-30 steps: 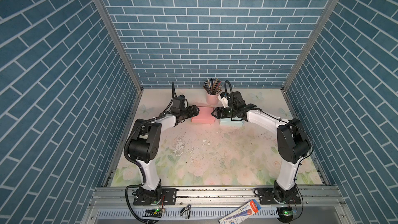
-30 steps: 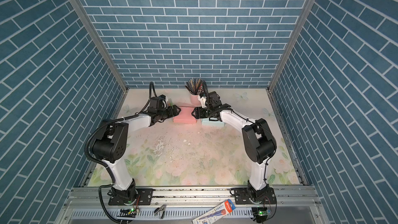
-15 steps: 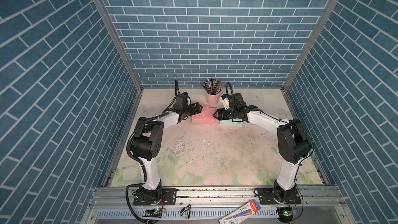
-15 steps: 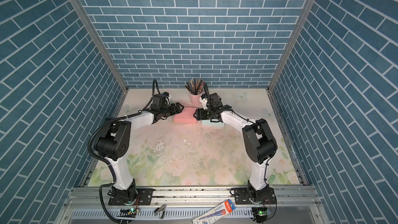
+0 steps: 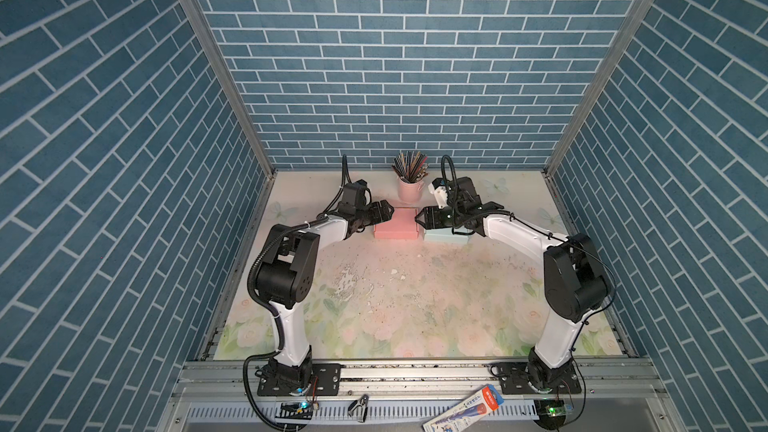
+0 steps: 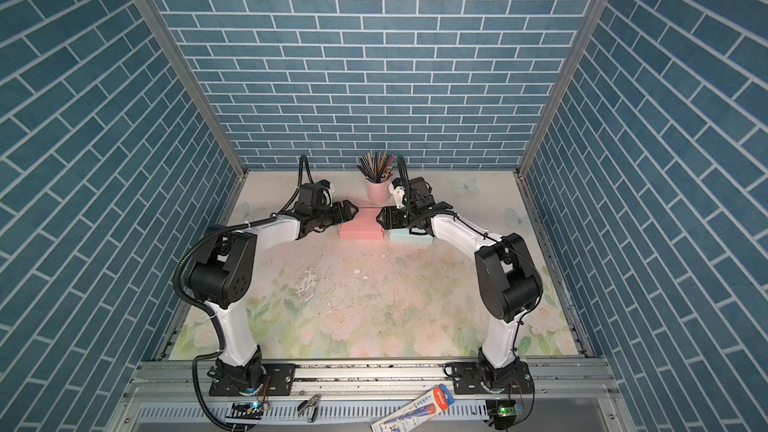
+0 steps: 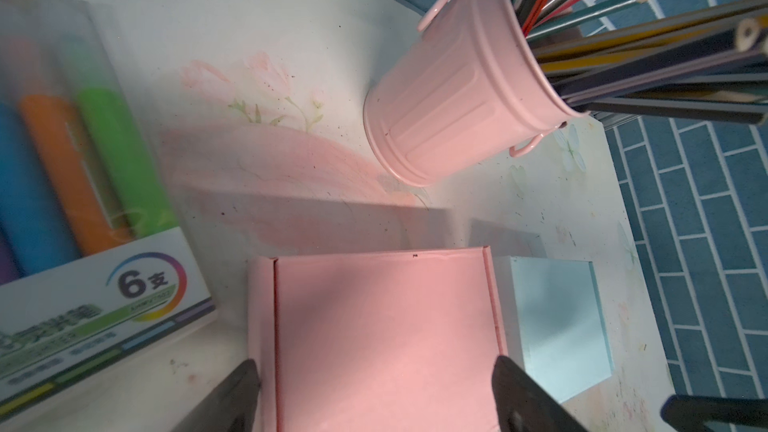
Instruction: Fold the paper box
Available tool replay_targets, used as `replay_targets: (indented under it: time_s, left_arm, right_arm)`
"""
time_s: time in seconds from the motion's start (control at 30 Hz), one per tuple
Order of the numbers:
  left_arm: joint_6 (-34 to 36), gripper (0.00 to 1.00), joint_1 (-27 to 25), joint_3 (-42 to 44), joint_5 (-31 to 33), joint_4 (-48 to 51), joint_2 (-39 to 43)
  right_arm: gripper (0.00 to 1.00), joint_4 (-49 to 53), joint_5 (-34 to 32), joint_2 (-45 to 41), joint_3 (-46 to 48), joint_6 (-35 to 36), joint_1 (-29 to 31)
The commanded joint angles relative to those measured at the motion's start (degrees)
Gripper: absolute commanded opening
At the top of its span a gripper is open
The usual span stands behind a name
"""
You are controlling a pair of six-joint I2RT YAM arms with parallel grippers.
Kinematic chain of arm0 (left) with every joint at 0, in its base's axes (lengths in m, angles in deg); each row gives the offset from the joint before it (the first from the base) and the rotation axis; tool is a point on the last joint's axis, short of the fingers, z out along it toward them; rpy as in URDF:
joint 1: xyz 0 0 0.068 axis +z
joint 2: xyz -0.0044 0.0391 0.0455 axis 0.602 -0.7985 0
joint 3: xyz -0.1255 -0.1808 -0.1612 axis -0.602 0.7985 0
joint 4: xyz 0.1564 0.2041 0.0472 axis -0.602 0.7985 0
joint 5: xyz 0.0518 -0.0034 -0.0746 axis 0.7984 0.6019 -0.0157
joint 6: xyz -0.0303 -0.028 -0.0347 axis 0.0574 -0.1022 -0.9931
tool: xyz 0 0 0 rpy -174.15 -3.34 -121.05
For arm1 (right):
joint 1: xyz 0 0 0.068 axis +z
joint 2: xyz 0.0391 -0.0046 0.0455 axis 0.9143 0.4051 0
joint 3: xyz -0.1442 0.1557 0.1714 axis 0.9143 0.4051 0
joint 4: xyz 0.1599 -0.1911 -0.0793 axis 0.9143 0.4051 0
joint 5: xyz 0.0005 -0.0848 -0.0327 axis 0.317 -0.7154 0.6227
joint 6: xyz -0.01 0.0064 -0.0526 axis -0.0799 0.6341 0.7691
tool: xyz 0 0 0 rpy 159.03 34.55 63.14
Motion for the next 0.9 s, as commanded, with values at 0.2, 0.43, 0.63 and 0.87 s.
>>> replay_targets:
  time_s: [0.2, 0.43, 0.63, 0.87]
  left_arm:
    - [1.71, 0.88, 0.06, -1.29, 2.34, 2.03, 2.71]
    - [4.78, 0.88, 0.01, 3.10, 8.21, 5.69, 11.10]
    - [7.69, 0.88, 0.02, 8.31, 14.20, 9.97, 20.72]
    - [9.48, 0.88, 0.05, 15.34, 21.46, 14.03, 33.51]
  right_arm:
    - [0.66, 0.04, -2.55, -4.60, 2.75, 1.41, -0.46]
    - [0.66, -1.69, -5.17, -11.01, 8.80, 2.12, -0.55]
    - [0.67, -4.15, -9.48, -19.64, 16.37, 2.26, -0.90]
    - [0.70, -3.64, -17.43, -29.65, 23.16, 4.17, -1.80]
